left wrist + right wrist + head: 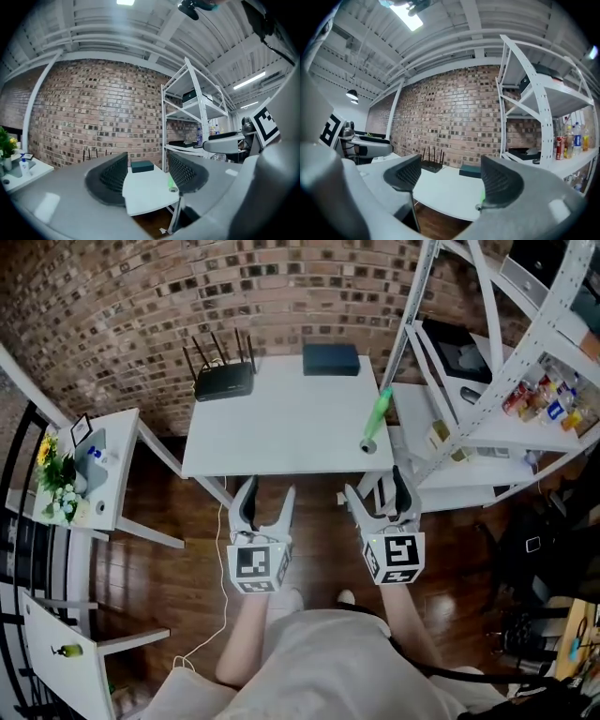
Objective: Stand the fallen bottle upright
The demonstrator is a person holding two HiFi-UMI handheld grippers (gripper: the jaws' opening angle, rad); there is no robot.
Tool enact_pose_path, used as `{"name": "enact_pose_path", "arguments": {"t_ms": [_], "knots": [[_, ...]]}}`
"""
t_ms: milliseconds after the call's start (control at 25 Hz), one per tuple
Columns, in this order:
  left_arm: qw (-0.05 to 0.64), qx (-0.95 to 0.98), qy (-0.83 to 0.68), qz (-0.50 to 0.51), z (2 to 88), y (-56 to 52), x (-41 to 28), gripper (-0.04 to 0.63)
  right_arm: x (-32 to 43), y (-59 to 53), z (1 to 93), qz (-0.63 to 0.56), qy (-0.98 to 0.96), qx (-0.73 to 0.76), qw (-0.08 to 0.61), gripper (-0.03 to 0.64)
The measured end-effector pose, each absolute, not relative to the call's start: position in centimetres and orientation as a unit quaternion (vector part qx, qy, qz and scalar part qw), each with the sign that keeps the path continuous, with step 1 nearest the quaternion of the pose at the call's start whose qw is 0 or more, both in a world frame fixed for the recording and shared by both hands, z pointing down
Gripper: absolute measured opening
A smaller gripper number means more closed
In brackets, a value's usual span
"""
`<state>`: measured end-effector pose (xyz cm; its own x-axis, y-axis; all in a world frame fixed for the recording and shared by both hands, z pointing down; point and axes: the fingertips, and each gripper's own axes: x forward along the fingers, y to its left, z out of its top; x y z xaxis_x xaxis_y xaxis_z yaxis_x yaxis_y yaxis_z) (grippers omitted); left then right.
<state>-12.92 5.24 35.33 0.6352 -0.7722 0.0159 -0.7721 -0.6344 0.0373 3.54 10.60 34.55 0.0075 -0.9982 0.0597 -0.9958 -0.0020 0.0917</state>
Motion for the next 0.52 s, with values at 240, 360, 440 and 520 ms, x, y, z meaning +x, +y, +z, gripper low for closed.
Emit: {"name": "enact_pose_path", "arguments": {"t_ms": [240,360,440,520], "knots": [[0.030,0.904,-0.425,0.024,36.2,8.2,-7.7,0.276,7.0,13.0,35.0,0.004,-0.717,0.695,0.052,0.368],[0.033,0.904,-0.425,0.033,36.8,9.8,-4.9,0.276,9.6,14.6,35.6,0.010,-0.721,0.692,0.045,0.361],[0.033,0.905,-0.423,0.035,36.9,11.1,-3.4,0.276,11.2,16.0,35.7,0.006,-0.719,0.694,0.047,0.359],[0.033,0.906,-0.420,0.036,37.0,12.5,-2.0,0.276,12.8,17.6,35.7,0.005,-0.716,0.696,0.049,0.356]]}}
